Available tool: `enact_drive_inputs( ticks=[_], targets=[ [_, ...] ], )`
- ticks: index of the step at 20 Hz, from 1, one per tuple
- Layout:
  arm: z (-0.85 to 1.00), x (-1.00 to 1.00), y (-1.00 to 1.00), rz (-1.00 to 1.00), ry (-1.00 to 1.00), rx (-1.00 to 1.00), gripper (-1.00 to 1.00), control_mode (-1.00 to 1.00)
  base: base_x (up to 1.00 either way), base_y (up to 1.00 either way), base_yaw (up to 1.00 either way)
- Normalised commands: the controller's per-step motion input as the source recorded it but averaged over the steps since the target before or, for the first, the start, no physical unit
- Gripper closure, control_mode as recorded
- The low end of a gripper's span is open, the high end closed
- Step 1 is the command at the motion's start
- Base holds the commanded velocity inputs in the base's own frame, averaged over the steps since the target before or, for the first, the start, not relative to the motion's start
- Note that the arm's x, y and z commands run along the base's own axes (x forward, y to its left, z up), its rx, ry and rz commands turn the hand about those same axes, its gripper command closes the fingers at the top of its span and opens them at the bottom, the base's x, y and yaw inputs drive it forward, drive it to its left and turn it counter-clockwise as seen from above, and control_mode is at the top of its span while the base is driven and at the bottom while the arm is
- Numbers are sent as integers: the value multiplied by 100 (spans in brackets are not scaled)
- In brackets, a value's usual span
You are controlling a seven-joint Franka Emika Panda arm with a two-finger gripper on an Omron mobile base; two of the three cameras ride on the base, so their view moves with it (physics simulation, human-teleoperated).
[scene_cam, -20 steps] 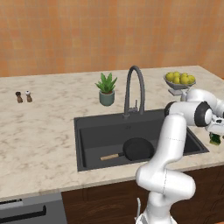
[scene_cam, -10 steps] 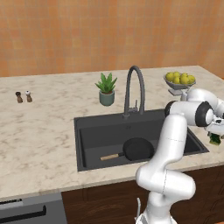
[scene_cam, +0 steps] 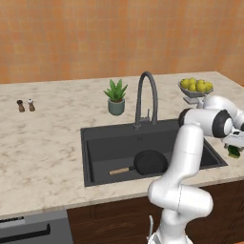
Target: Pick the pan and sponge and place them into the sink. Then turn on the water.
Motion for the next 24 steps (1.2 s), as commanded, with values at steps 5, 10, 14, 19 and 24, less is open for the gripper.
enact_drive_inputs(
  ticks=[5,10,14,19,24],
  targets=[
    [-81,24,87,-16,9,-23,-100,-100,0,0,0],
    [-89,26,75,-16,12,-19,-100,-100,0,0,0],
    [-78,14,53,-16,12,-5,100,-100,0,0,0],
    [-49,0,58,-19,4,0,100,-100,0,0,0],
    [-25,0,96,-19,2,0,100,-100,0,0,0]
  ],
)
